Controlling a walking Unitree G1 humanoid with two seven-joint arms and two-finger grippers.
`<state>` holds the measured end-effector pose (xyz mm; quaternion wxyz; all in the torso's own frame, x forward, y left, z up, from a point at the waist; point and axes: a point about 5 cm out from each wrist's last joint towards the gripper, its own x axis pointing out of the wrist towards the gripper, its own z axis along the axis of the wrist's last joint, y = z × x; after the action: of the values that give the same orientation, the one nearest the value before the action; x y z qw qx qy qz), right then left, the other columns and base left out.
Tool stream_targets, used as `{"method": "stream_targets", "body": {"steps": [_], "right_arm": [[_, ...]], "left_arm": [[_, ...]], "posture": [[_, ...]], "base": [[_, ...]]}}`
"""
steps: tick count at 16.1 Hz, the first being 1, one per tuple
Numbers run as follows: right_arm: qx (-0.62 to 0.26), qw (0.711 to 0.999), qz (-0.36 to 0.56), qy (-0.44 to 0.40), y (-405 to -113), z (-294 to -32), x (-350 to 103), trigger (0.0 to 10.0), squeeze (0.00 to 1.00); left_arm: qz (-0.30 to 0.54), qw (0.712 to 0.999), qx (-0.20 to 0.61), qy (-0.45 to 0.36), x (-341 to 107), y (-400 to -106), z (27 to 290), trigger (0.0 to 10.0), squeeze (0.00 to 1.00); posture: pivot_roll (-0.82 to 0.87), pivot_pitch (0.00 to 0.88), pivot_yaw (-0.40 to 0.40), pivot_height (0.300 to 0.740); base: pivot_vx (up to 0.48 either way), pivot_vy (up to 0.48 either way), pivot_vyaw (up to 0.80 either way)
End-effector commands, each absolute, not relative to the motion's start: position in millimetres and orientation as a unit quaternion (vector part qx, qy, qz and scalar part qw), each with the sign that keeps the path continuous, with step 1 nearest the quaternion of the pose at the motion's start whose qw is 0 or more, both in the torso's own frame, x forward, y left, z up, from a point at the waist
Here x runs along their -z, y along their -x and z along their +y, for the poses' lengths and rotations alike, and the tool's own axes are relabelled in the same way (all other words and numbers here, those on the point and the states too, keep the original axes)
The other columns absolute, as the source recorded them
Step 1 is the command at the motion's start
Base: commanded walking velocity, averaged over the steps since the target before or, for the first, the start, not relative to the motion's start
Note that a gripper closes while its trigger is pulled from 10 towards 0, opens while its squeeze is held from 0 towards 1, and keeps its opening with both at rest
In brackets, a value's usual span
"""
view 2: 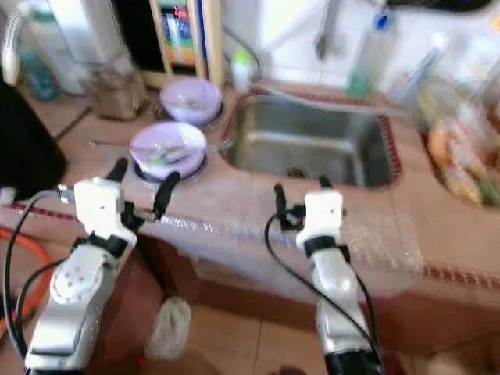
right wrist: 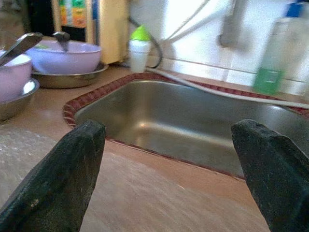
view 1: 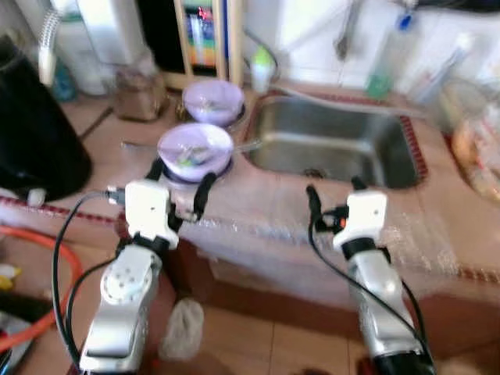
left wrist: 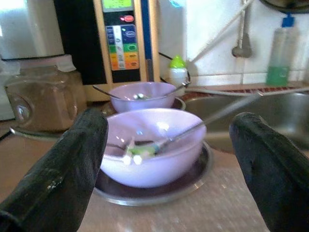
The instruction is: Kitchen organization
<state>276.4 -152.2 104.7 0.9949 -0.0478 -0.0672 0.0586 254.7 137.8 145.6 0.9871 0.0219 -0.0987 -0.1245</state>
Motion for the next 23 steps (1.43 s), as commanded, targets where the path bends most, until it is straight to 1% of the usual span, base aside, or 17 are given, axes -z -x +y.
{"method": "stream_targets", "body": {"steps": [1, 8, 10, 11, 13, 15, 16, 17, 18, 22, 23], "right_arm": [[-0.048, 0.995, -0.065, 0.053, -276, -160, -105, 10.0, 0.00], [-0.054, 0.995, -0.064, 0.054, -274, -158, -104, 10.0, 0.00], [-0.059, 0.995, -0.062, 0.056, -273, -159, -103, 10.0, 0.00], [-0.073, 0.994, -0.057, 0.051, -272, -157, -102, 10.0, 0.00], [-0.095, 0.993, -0.052, 0.042, -270, -152, -101, 10.0, 0.00], [-0.107, 0.992, -0.051, 0.042, -267, -147, -100, 10.0, 0.00], [-0.107, 0.992, -0.050, 0.042, -267, -147, -99, 10.0, 0.00], [-0.107, 0.992, -0.050, 0.042, -266, -147, -99, 10.0, 0.00], [-0.109, 0.992, -0.050, 0.042, -266, -147, -99, 10.0, 0.00], [-0.130, 0.990, -0.043, 0.040, -262, -147, -98, 10.0, 0.00], [-0.147, 0.988, -0.044, 0.031, -261, -144, -99, 10.0, 0.00]], "left_arm": [[-0.107, 0.985, 0.134, -0.021, -150, -255, 133, 10.0, 0.00], [-0.093, 0.989, 0.116, -0.002, -143, -253, 137, 10.0, 0.00], [-0.090, 0.988, 0.128, 0.002, -140, -253, 135, 10.0, 0.00], [-0.082, 0.985, 0.153, 0.011, -137, -254, 129, 10.0, 0.00], [-0.075, 0.982, 0.172, 0.021, -134, -255, 124, 10.0, 0.00], [-0.064, 0.978, 0.195, 0.022, -131, -255, 120, 8.1, 0.00], [-0.063, 0.978, 0.198, 0.023, -129, -255, 119, 4.2, 0.00], [-0.060, 0.978, 0.197, 0.025, -127, -257, 120, 1.1, 0.00], [-0.059, 0.980, 0.189, 0.025, -125, -261, 122, 0.0, 0.00], [-0.056, 0.980, 0.187, 0.023, -121, -269, 126, 0.0, 0.00], [-0.056, 0.980, 0.189, 0.021, -120, -272, 127, 0.0, 0.00]], "posture": [[-0.01, 0.000, 0.041, 0.740], [-0.01, 0.002, 0.036, 0.740], [-0.02, 0.006, 0.032, 0.740], [-0.02, 0.010, 0.029, 0.740], [-0.03, 0.011, 0.030, 0.740], [-0.03, 0.012, 0.032, 0.740], [-0.03, 0.013, 0.033, 0.740], [-0.03, 0.015, 0.034, 0.740], [-0.03, 0.015, 0.035, 0.740], [-0.03, 0.015, 0.035, 0.740], [-0.03, 0.015, 0.035, 0.740]], "base": [[0.262, 0.000, 0.00], [0.000, 0.000, 0.00], [0.000, 0.000, 0.00], [0.000, 0.000, 0.00], [0.000, 0.000, 0.00], [0.000, 0.000, 0.00], [0.000, 0.000, 0.00], [0.000, 0.000, 0.00], [0.000, 0.000, 0.00], [0.000, 0.000, 0.00], [0.000, 0.000, 0.00]]}}
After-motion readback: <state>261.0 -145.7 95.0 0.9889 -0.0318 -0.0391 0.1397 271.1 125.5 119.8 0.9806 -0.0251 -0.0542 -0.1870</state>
